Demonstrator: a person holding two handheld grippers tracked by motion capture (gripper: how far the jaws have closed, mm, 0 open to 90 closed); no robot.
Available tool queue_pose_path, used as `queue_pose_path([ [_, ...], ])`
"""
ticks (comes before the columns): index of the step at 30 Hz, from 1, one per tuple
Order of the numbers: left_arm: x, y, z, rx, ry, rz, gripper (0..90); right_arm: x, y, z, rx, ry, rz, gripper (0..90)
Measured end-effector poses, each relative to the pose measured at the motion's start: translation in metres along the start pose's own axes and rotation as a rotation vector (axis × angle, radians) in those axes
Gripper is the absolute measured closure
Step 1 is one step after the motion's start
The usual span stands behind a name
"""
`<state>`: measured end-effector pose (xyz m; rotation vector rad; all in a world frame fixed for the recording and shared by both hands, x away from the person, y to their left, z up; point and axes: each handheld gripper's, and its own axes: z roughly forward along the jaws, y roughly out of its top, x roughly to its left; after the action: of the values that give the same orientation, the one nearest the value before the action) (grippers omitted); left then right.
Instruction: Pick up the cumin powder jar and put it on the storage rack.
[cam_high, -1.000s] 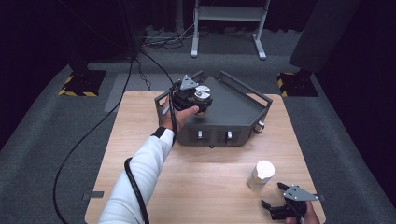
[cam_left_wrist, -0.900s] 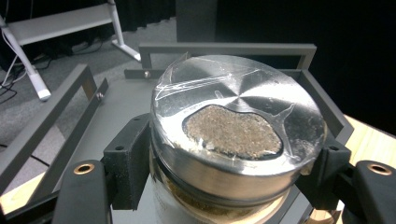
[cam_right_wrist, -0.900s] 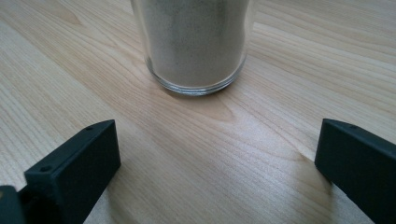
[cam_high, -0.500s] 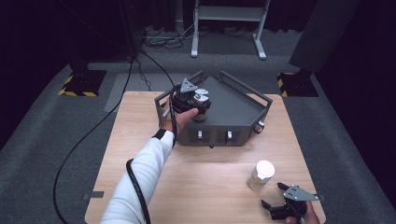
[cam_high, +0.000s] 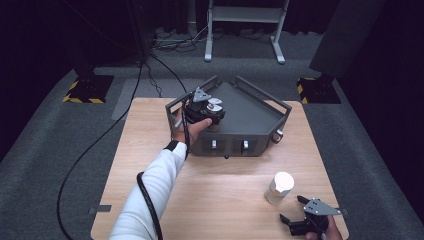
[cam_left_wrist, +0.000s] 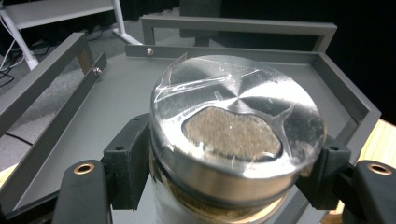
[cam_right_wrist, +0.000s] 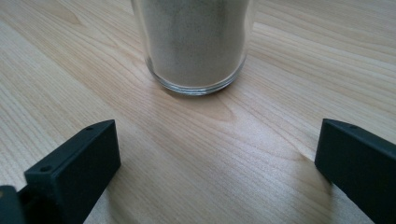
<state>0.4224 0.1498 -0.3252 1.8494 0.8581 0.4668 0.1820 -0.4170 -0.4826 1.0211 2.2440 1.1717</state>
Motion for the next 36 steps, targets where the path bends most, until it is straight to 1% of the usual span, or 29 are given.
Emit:
queue_pose_path([
  [2, 0.001, 0.000, 0.000, -0.002, -0.001, 0.002, 30.3, 0.000, 0.000, 0.000, 0.000, 0.000, 0.000, 0.0],
  [3, 0.003, -0.002, 0.000, -0.005, -0.007, -0.002, 30.3, 0.000, 0.000, 0.000, 0.000, 0.000, 0.000, 0.0],
  [7, 0.004, -0.004, 0.001, -0.014, -0.011, -0.011, 30.0, 0.000, 0.000, 0.000, 0.000, 0.000, 0.000, 0.0],
  [8, 0.004, -0.006, 0.001, -0.018, -0.010, -0.011, 27.9, 0.000, 0.000, 0.000, 0.000, 0.000, 0.000, 0.0],
  [10, 0.002, -0.007, -0.001, -0.031, 0.004, -0.009, 22.5, 0.000, 0.000, 0.000, 0.000, 0.000, -0.001, 0.0],
  [12, 0.000, -0.008, -0.003, -0.050, 0.017, -0.024, 14.9, 0.000, 0.000, 0.000, 0.000, 0.000, 0.000, 0.0],
  [13, -0.001, -0.007, -0.004, -0.052, 0.029, -0.026, 12.7, 0.000, 0.000, 0.000, 0.000, 0.000, 0.000, 0.0],
  [15, -0.003, -0.006, -0.008, -0.058, 0.035, -0.028, 7.1, 0.000, 0.000, 0.000, 0.001, 0.000, 0.000, 0.0],
  [18, -0.006, -0.002, -0.016, -0.056, 0.039, -0.004, 4.7, 0.000, 0.000, 0.000, 0.000, 0.000, 0.000, 0.0],
  [20, -0.008, -0.001, -0.022, -0.060, 0.041, 0.003, 3.0, 0.000, 0.000, 0.000, 0.000, 0.000, -0.001, 0.0],
  [22, -0.010, 0.001, -0.030, -0.061, 0.045, 0.024, 2.6, 0.000, 0.000, 0.000, 0.000, 0.000, 0.000, 0.0],
  [23, -0.012, 0.001, -0.034, -0.067, 0.049, 0.028, 2.2, 0.000, 0.000, 0.000, 0.000, 0.000, 0.000, 0.0],
  [25, -0.012, 0.001, -0.042, -0.083, 0.040, 0.033, 2.2, 0.000, 0.000, 0.000, 0.000, 0.000, 0.000, 0.0],
  [26, -0.014, 0.001, -0.047, -0.086, 0.051, 0.038, 1.9, 0.000, 0.000, 0.000, 0.001, 0.000, 0.000, 0.0],
  [27, -0.016, 0.000, -0.051, -0.095, 0.056, 0.036, 1.9, 0.000, 0.000, 0.000, 0.000, 0.000, 0.000, 0.0],
  [28, -0.016, -0.001, -0.056, -0.104, 0.053, 0.035, 1.9, 0.000, 0.000, 0.000, 0.000, 0.000, -0.001, 0.0],
  [29, -0.017, -0.002, -0.060, -0.108, 0.054, 0.040, 1.9, 0.000, 0.000, 0.000, 0.000, 0.000, 0.000, 0.0],
  [32, -0.023, -0.006, -0.073, -0.111, 0.060, 0.062, 1.9, 0.000, 0.000, 0.000, 0.000, 0.000, -0.001, 0.0],
  [34, -0.025, -0.011, -0.081, -0.118, 0.050, 0.060, 1.9, 0.000, 0.000, 0.000, 0.001, 0.000, 0.000, 0.0],
  [36, -0.029, -0.016, -0.088, -0.119, 0.054, 0.062, 1.9, 0.000, 0.000, 0.000, 0.001, 0.000, 0.000, 0.0],
])
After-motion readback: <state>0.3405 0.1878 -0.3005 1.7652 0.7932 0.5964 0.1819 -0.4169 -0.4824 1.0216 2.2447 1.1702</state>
